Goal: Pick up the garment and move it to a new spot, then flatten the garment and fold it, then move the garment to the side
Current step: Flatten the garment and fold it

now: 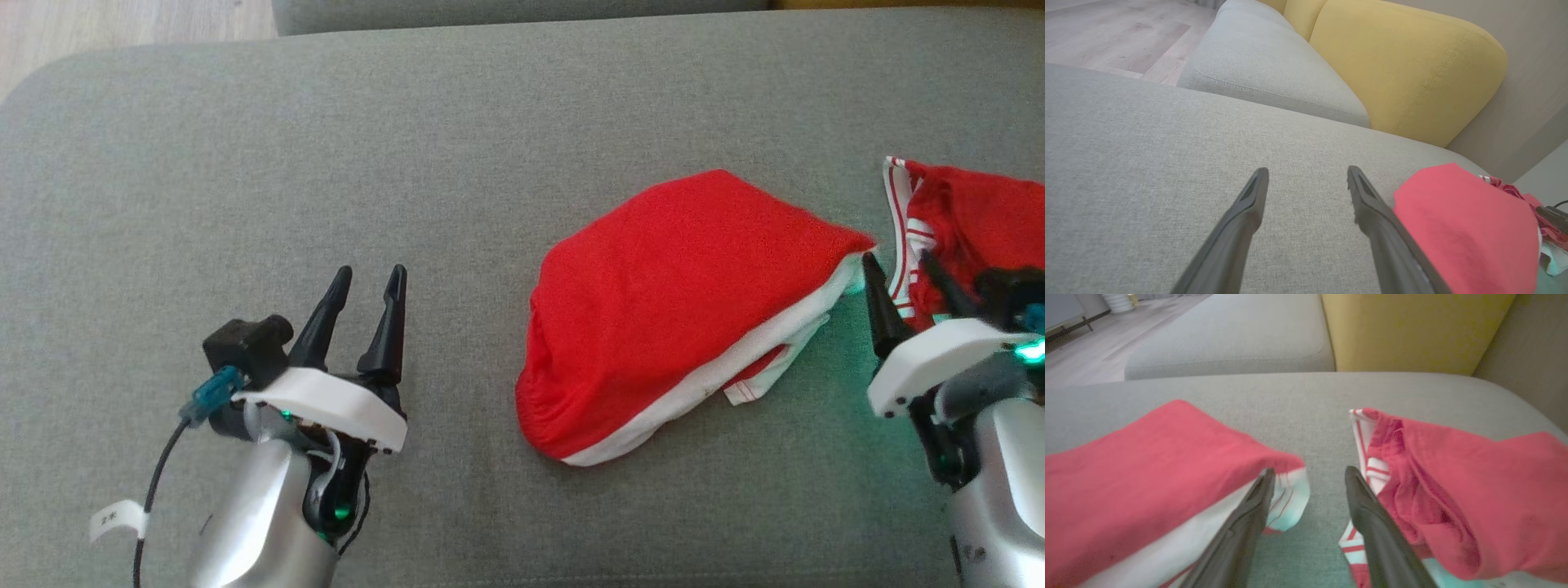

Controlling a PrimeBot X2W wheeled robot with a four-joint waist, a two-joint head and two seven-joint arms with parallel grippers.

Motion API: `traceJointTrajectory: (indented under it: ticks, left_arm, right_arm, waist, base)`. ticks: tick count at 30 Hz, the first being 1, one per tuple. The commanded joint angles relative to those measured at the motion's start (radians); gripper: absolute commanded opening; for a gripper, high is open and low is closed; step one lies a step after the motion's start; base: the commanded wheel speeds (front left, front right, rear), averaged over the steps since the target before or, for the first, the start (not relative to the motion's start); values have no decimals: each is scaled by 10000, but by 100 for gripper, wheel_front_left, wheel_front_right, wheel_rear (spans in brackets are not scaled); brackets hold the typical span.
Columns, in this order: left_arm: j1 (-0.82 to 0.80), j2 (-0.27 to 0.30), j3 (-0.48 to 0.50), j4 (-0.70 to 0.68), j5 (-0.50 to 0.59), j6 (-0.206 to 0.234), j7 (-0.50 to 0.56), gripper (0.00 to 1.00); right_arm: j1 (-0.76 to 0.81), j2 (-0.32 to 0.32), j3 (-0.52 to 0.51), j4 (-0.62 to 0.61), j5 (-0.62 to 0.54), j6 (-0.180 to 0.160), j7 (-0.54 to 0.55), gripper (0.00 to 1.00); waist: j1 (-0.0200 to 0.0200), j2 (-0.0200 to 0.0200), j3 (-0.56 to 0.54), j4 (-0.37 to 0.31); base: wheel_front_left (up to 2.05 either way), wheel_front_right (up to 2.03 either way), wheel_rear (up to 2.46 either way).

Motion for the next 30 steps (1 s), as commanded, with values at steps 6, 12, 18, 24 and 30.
traceJointTrajectory:
  ticks: [6, 12, 18, 24, 30]
  left_arm:
    - [-173, 84, 275, -312, -89, 9, -124, 100]
    - [23, 84, 259, -384, -165, 65, -124, 100]
    - [129, 84, 186, -519, -293, 147, -124, 100]
    - [6, 84, 50, -590, -367, 177, -124, 100]
    - [-163, 84, -230, -563, -556, 186, -124, 100]
  right_arm:
    - [245, 572, -202, -1516, -387, -9, -1060, 100]
    - [1204, 999, 690, -2868, -233, -9, -1426, 100]
    - [1720, 950, 1759, -3344, -333, -9, -1045, 100]
    - [641, 148, 3343, -3435, -104, -9, 188, 100]
    - [-1317, -1002, 5715, -2934, 1432, -9, 2257, 100]
  waist:
    - [0, 0, -240, -4]
    - [0, 0, -531, -67]
    - [0, 0, -557, -27]
    - [0, 0, -308, 226]
    - [0, 0, -39, 642]
  base:
    - [0, 0, 0]
    - [0, 0, 0]
    - [0, 0, 0]
    - [0, 0, 0]
    - [0, 0, 0]
